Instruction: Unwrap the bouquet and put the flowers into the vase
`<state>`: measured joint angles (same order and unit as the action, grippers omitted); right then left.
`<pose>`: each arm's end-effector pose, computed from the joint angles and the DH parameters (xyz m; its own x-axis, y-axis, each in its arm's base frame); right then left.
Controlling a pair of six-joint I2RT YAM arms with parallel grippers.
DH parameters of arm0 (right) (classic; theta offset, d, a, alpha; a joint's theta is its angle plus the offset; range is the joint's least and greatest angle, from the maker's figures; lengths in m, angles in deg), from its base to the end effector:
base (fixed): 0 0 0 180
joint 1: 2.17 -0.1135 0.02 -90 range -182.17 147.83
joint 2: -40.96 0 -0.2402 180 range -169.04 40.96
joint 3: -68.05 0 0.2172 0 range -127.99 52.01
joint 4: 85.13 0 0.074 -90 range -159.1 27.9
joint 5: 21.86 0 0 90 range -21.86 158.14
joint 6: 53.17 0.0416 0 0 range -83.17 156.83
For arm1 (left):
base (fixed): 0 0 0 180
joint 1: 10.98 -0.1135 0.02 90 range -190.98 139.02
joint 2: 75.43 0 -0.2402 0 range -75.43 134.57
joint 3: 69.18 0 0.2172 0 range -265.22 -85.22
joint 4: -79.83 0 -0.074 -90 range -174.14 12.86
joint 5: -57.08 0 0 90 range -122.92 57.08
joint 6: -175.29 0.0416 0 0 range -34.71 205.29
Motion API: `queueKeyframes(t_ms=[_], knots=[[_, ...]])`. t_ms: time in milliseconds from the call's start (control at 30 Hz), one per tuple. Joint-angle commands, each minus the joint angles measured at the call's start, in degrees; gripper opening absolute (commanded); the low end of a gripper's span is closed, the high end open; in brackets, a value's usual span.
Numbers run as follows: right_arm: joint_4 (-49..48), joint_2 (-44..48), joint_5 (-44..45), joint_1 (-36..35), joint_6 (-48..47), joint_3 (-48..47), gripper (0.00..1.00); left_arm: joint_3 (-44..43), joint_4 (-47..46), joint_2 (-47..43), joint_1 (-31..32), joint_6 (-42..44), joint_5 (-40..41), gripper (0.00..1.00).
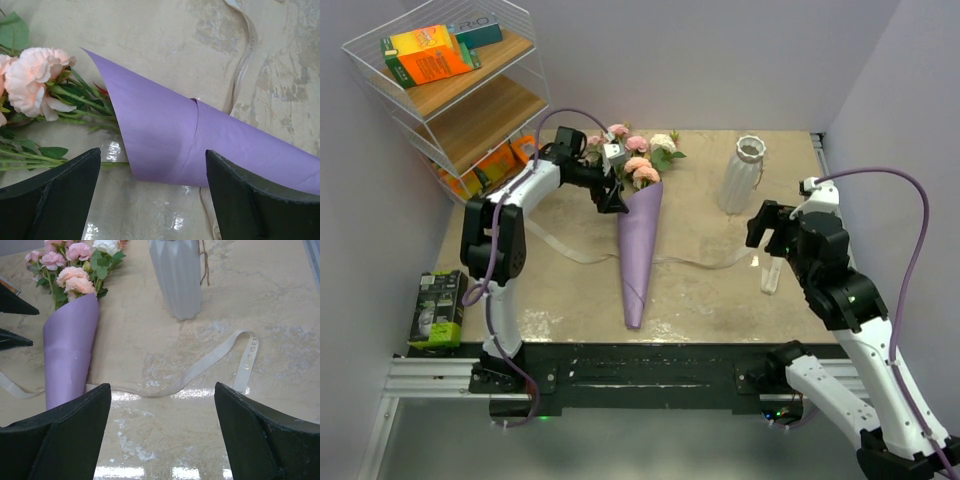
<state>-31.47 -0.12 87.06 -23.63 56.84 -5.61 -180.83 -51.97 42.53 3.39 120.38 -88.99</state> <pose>0.1238 0.0342 0.3475 -0.3366 0.2155 -0.9167 0.0539 0.9763 0.2097 0.3837 -0.1339 0.2226 -0.2975 0.4075 -0.8634 0.9486 0.2285 -0.2190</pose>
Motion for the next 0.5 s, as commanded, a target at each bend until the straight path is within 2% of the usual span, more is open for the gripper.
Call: queueKeyframes(t_ms=[0, 300, 333, 467], knots=[[-2.56, -0.32, -2.74, 0.01, -1.20, -2.58, 0.86, -2.12, -0.70, 2.28, 0.92, -0.81, 2.19, 0.89], [-2.91, -0.84, -4.85, 0.10, -1.73, -2.93, 0.82, -4.67, 0.62, 5.18, 2.50, -1.08, 5.10, 0.73], [-2.91, -0.84, -5.12, 0.10, -1.82, -3.02, 0.81, -4.84, 0.79, 5.27, 2.59, -1.08, 5.10, 0.67], [-3.87, -0.32, -6.70, 0.01, -1.73, -1.97, 0.79, -6.07, 1.50, 6.15, 3.21, -1.34, 5.89, 0.56]])
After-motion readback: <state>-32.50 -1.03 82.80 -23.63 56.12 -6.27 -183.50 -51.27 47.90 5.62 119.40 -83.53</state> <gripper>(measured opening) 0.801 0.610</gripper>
